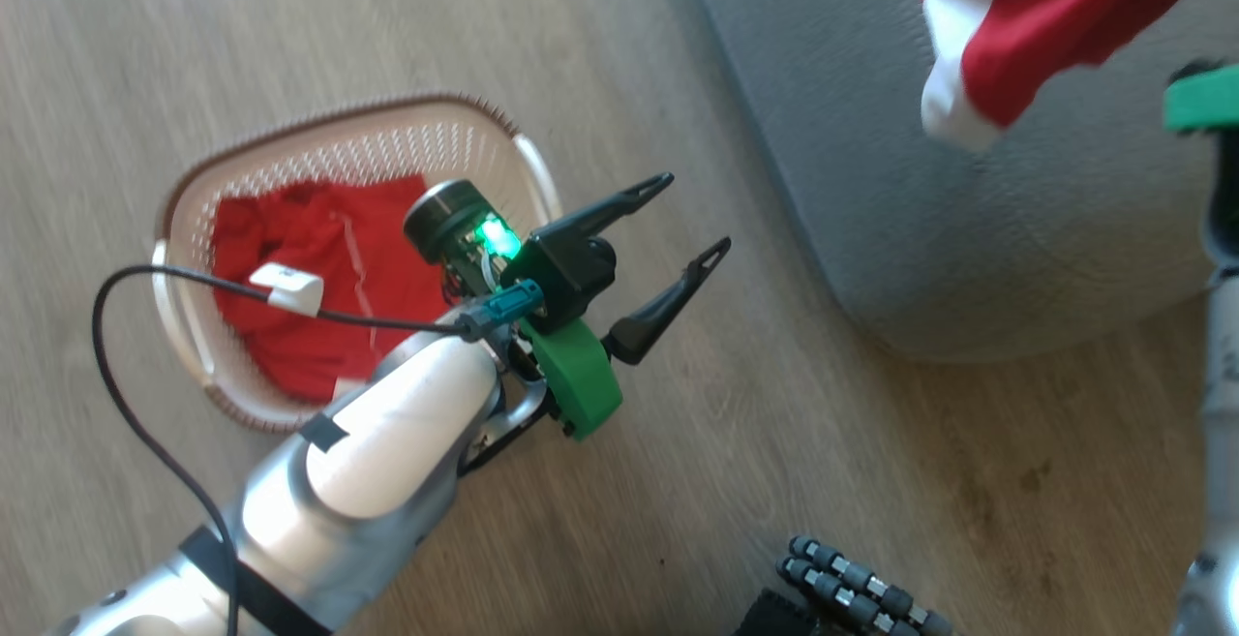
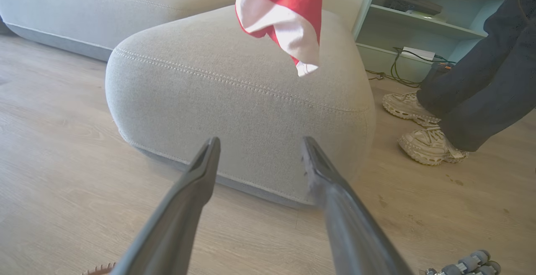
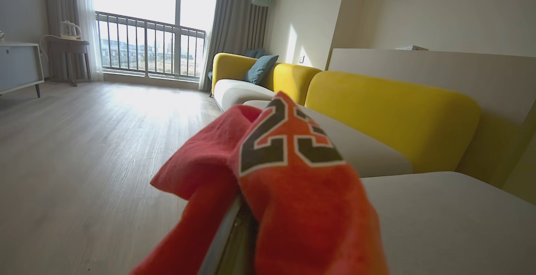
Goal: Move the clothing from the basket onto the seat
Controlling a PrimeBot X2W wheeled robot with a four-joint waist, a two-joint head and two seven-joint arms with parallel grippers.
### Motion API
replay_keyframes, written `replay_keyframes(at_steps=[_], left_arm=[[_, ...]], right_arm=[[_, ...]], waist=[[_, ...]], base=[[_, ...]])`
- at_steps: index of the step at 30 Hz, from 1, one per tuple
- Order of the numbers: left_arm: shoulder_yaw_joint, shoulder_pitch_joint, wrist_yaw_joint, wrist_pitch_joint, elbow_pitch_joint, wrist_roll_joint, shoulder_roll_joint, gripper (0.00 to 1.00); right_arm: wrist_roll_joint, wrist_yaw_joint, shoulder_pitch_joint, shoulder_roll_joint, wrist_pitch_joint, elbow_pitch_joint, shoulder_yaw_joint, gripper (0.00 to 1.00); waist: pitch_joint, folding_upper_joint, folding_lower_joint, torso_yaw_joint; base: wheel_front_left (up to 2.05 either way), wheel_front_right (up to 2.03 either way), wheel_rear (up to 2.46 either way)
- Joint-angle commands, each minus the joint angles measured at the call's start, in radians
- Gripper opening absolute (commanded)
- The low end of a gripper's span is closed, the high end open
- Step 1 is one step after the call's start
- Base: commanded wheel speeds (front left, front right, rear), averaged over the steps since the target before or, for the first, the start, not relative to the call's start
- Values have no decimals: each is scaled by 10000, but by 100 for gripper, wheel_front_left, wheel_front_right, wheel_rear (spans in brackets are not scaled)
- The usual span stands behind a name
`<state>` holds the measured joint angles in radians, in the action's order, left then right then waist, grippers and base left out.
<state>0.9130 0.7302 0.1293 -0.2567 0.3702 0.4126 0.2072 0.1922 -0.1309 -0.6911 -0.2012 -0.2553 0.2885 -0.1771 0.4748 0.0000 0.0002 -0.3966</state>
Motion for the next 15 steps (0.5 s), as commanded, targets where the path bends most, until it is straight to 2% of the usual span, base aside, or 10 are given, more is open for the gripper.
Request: replay_keyframes(at_steps=[1, 7, 15], left_arm=[[-224, 346, 13, -51, -364, -72, 106, 100], [-177, 587, 13, -51, -404, -168, 237, 100], [-94, 832, 13, -51, -495, -250, 322, 100]], right_arm=[[-75, 2, -250, -262, -65, -279, 9, 0], [-467, 2, -1429, -919, -65, 591, -607, 0], [-1224, 2, -3056, -2049, -65, 2432, -1928, 0]], waist=[[365, 0, -2, 305], [1033, 0, -2, 573], [1825, 0, -2, 992]], base=[[0, 0, 0], [0, 0, 0], [0, 0, 0]])
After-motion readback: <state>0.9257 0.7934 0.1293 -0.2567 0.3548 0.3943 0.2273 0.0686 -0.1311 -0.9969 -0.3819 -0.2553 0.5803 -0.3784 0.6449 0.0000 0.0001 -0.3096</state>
